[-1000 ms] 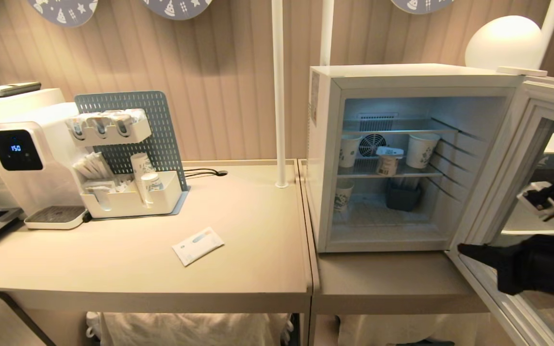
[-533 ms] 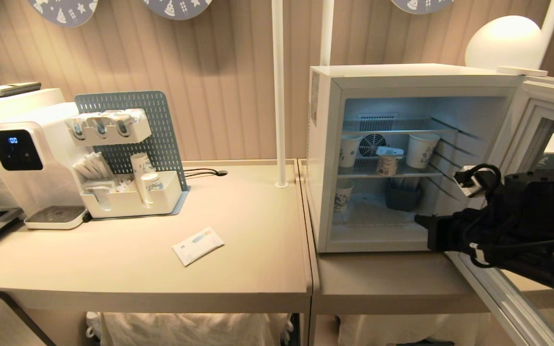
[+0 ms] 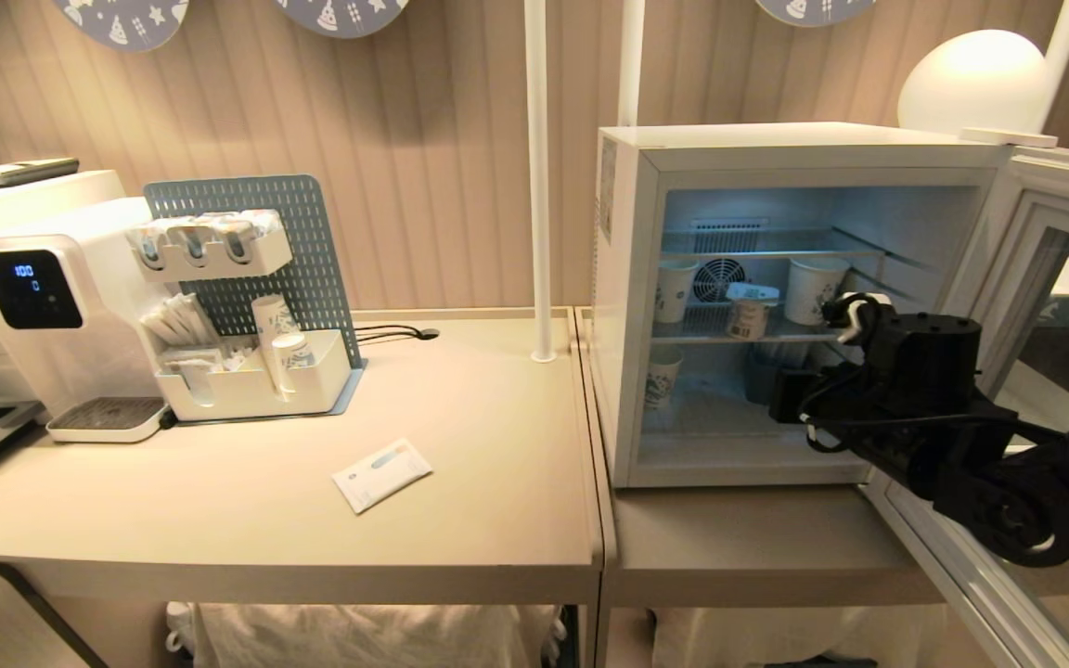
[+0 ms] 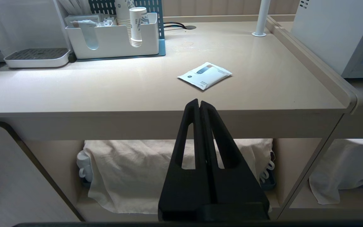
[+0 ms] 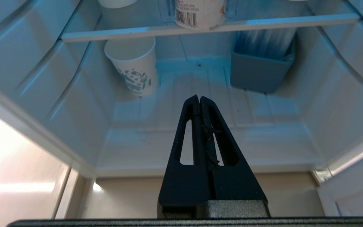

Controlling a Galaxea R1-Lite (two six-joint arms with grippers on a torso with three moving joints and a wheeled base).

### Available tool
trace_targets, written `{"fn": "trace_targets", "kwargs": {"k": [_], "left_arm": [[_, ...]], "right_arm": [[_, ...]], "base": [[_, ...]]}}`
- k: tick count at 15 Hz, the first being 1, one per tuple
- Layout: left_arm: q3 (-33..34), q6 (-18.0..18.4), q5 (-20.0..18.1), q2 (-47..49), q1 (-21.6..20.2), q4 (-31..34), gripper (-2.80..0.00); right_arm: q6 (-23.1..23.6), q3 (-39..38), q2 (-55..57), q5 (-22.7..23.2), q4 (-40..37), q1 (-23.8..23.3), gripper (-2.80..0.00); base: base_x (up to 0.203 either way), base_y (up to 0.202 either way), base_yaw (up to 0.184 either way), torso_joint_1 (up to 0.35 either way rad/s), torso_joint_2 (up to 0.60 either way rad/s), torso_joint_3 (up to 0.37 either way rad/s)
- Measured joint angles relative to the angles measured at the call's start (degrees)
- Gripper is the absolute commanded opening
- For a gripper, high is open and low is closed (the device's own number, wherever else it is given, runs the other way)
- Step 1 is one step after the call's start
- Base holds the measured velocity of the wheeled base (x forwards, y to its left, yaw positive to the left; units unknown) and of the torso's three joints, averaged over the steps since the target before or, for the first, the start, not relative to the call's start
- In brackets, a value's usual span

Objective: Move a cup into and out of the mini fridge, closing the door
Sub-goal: Take the yoghurt out of the freezer

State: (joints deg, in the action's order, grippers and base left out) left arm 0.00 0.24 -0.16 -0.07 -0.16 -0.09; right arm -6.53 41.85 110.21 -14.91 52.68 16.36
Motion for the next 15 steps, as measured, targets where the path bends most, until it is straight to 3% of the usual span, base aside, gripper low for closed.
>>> {"fn": "trace_targets", "kwargs": {"k": [3, 4, 15], "left_arm": [[0.0, -0.2, 0.0, 0.0, 0.0, 0.0, -2.8], [0.0, -0.2, 0.0, 0.0, 0.0, 0.0, -2.8], [0.0, -0.4, 0.0, 0.0, 0.0, 0.0, -2.8]], "right_arm": [[0.4, 3.9, 2.6, -0.1, -1.4, 0.0, -2.8], [0.6, 5.2, 3.3, -0.2, -2.3, 0.0, 0.0], [0.7, 18.4, 10.2, -1.5, -6.6, -0.7, 0.0]], "base": [[0.0, 0.0, 0.0, 0.0, 0.0, 0.0], [0.0, 0.0, 0.0, 0.0, 0.0, 0.0], [0.0, 0.0, 0.0, 0.0, 0.0, 0.0]]}}
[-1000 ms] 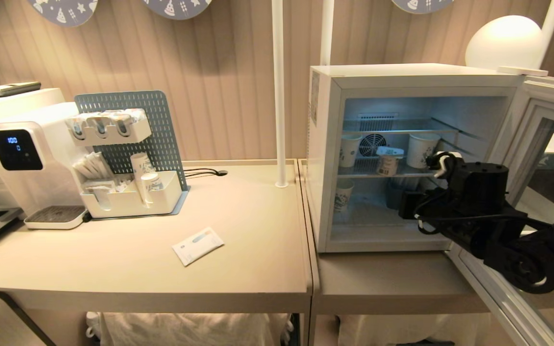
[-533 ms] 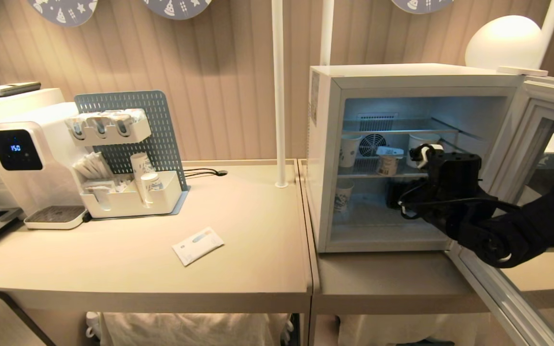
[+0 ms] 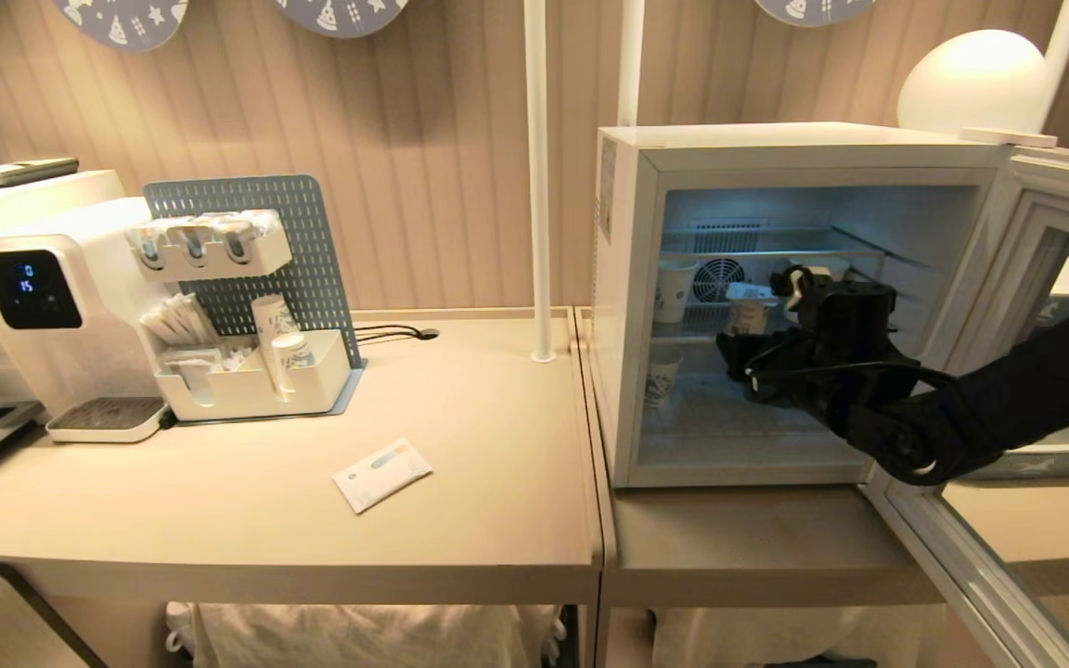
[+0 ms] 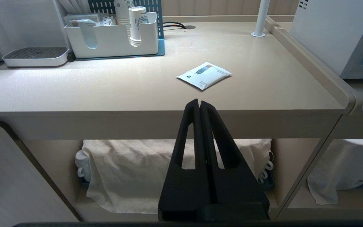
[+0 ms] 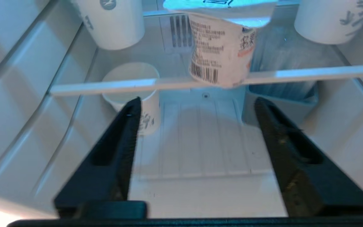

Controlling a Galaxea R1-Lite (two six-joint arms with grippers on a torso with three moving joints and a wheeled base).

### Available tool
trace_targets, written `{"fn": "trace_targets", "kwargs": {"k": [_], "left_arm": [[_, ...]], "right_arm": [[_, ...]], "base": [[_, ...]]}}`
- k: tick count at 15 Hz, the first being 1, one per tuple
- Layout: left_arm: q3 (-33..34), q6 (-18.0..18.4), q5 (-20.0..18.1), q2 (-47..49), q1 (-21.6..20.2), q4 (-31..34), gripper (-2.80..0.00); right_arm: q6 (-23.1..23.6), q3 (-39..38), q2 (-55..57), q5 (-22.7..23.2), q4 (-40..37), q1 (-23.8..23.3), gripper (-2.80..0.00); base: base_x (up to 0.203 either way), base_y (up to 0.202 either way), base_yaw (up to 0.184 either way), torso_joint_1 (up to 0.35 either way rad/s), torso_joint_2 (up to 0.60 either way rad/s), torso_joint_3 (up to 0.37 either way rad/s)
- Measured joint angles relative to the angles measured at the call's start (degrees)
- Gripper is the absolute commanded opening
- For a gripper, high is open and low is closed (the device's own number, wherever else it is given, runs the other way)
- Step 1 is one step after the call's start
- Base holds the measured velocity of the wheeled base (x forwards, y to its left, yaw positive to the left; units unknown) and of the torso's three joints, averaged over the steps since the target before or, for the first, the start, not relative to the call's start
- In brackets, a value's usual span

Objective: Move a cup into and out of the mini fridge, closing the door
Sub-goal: Take the yoghurt out of the freezer

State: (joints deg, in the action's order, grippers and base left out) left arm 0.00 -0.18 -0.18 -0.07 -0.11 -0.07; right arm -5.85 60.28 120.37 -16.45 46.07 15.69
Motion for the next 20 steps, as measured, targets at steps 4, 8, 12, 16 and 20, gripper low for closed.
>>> {"fn": "trace_targets", "kwargs": {"k": [4, 8, 12, 16, 20], "left_arm": [[0.0, 0.0, 0.0, 0.0, 0.0, 0.0, -2.8], [0.0, -0.1, 0.0, 0.0, 0.0, 0.0, -2.8], [0.0, -0.2, 0.2, 0.0, 0.0, -0.1, -2.8], [0.0, -0.3, 0.2, 0.0, 0.0, -0.1, -2.8], [0.0, -0.3, 0.2, 0.0, 0.0, -0.1, -2.8]], "right_arm": [[0.0, 4.3, 2.8, -0.1, -1.2, -2.1, 0.0], [0.1, 8.8, 5.1, 0.0, -3.7, -3.4, 0.0], [0.2, 13.2, 7.2, 0.2, -6.0, -3.6, 0.0], [0.8, 16.3, 8.7, 0.4, -7.2, -3.6, 0.0], [1.5, 18.1, 9.8, 0.4, -8.4, -3.6, -2.8]], "base": [[0.0, 0.0, 0.0, 0.0, 0.0, 0.0], [0.0, 0.0, 0.0, 0.0, 0.0, 0.0], [0.0, 0.0, 0.0, 0.0, 0.0, 0.0], [0.0, 0.0, 0.0, 0.0, 0.0, 0.0], [0.0, 0.0, 0.0, 0.0, 0.0, 0.0]]}}
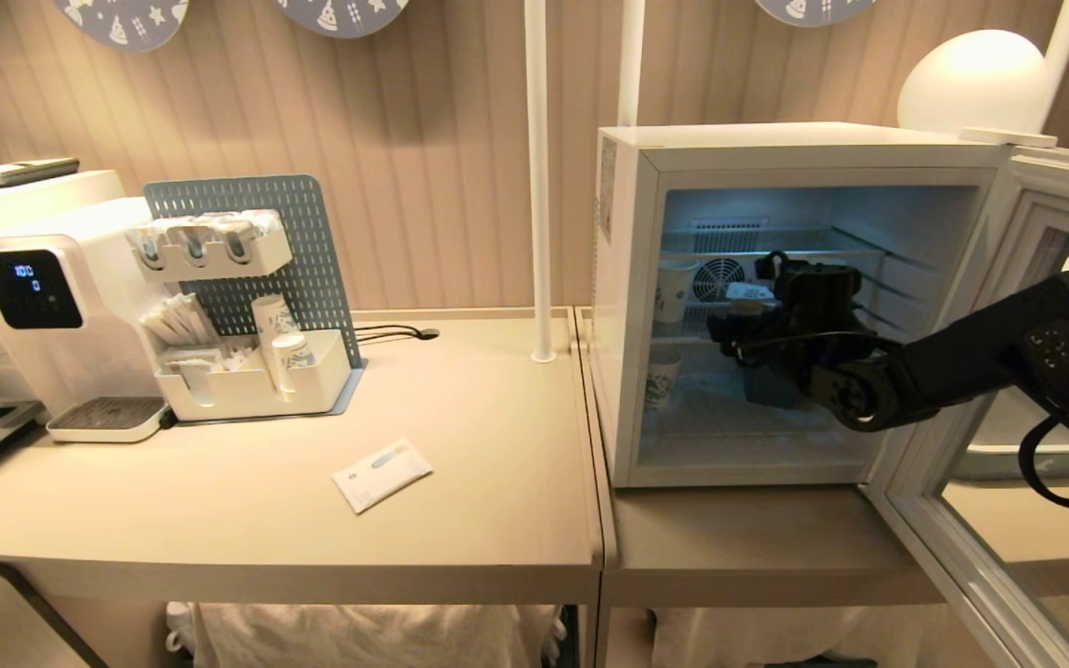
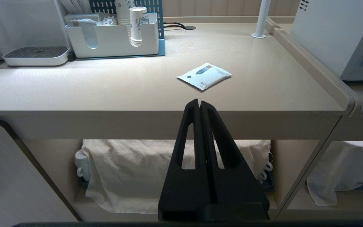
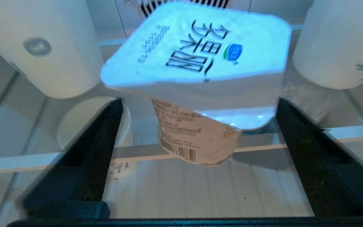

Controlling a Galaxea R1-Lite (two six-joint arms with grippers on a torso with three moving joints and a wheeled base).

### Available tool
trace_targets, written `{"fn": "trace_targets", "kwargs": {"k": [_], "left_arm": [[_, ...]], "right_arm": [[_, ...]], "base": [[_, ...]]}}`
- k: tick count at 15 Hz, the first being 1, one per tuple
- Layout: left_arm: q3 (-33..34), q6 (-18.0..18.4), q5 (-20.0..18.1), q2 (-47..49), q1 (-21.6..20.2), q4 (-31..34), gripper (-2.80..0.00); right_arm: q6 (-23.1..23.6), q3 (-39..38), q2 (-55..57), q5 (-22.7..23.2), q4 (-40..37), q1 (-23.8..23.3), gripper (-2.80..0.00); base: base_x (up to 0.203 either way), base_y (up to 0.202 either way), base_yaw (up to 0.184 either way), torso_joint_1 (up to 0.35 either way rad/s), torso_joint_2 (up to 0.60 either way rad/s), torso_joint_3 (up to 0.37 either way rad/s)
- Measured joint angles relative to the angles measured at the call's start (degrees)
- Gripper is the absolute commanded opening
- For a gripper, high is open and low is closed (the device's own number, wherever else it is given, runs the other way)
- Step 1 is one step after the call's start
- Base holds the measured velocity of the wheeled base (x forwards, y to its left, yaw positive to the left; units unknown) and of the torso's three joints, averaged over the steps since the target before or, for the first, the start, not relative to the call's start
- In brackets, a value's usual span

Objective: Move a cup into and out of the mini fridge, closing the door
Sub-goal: Take the yoghurt out of the freezer

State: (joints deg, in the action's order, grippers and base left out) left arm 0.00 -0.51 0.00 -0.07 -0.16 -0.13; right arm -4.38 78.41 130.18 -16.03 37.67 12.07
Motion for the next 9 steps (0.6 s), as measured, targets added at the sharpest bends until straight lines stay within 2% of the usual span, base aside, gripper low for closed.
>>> {"fn": "trace_targets", "kwargs": {"k": [9], "left_arm": [[0.0, 0.0, 0.0, 0.0, 0.0, 0.0, -2.8]], "right_arm": [[-0.1, -3.4, -1.7, 0.0, 0.5, -0.4, -2.8]], "base": [[0.0, 0.0, 0.0, 0.0, 0.0, 0.0]]}}
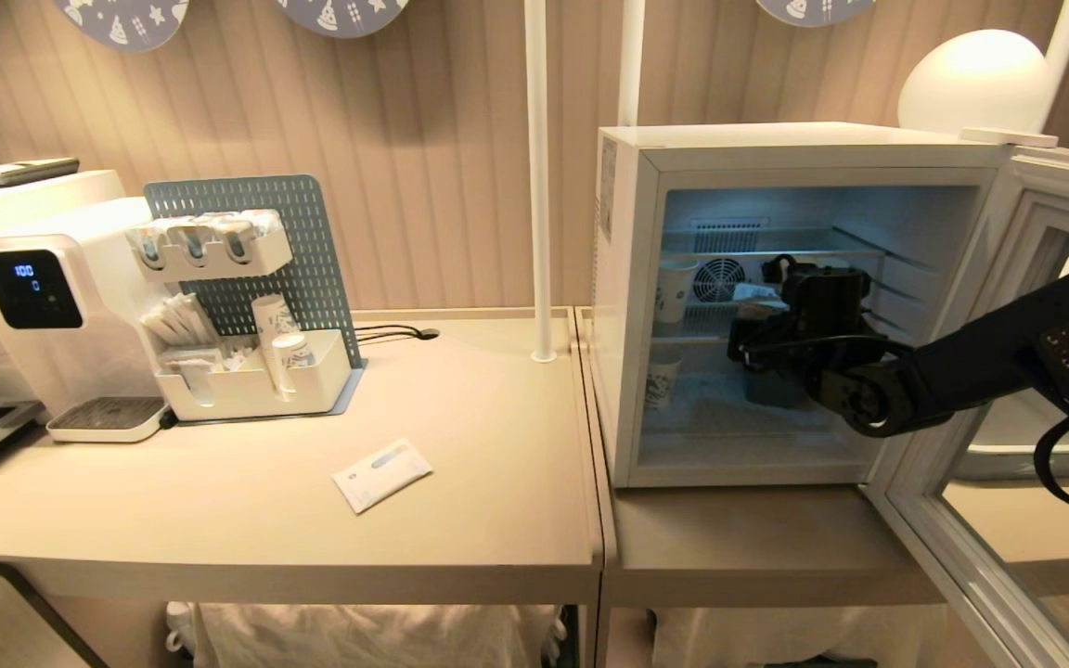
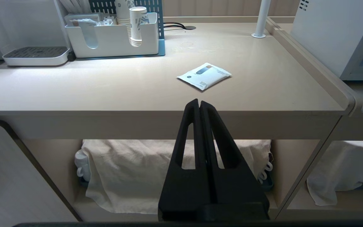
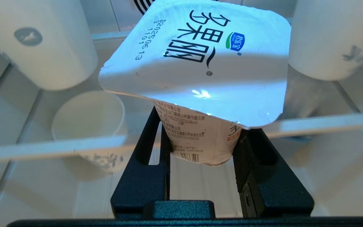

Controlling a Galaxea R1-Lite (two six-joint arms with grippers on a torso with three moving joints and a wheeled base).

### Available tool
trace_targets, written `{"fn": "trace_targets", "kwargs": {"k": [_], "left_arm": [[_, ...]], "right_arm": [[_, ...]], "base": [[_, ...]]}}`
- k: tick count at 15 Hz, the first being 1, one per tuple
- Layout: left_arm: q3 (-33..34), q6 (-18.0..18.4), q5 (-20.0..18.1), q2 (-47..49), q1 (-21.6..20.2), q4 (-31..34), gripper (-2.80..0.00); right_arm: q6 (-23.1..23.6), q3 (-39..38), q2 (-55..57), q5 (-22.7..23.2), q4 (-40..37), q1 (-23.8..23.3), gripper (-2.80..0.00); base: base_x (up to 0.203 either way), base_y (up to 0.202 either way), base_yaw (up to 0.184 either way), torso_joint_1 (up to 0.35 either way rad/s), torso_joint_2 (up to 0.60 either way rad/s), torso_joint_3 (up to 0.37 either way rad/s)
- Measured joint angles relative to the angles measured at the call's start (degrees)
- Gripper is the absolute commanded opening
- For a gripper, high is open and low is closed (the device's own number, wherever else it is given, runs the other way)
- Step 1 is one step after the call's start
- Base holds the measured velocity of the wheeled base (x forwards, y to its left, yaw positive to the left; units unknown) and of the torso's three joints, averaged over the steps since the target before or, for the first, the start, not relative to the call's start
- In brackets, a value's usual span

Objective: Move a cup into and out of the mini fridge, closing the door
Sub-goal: Take the yoghurt out of the freezer

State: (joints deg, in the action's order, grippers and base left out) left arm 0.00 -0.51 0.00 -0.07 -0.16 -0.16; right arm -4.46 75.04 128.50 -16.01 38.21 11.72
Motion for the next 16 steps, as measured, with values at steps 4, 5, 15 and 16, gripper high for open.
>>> {"fn": "trace_targets", "kwargs": {"k": [4, 5, 15, 16], "left_arm": [[0.0, 0.0, -0.1, 0.0, 0.0, 0.0, -2.8], [0.0, 0.0, -0.1, 0.0, 0.0, 0.0, -2.8], [0.0, 0.1, -0.1, 0.0, 0.0, 0.1, -2.8], [0.0, 0.1, -0.1, 0.0, 0.0, 0.1, -2.8]], "right_arm": [[0.0, -3.4, -3.1, 0.0, -0.1, 0.0, -2.8], [0.1, -4.7, -4.0, -0.1, 0.1, 0.0, -2.8], [0.1, -29.0, -21.7, -1.0, 8.7, 3.0, -2.8], [0.0, -31.3, -24.0, -1.5, 8.9, 3.6, -2.8]], "base": [[0.0, 0.0, 0.0, 0.0, 0.0, 0.0], [0.0, 0.0, 0.0, 0.0, 0.0, 0.0], [0.0, 0.0, 0.0, 0.0, 0.0, 0.0], [0.0, 0.0, 0.0, 0.0, 0.0, 0.0]]}}
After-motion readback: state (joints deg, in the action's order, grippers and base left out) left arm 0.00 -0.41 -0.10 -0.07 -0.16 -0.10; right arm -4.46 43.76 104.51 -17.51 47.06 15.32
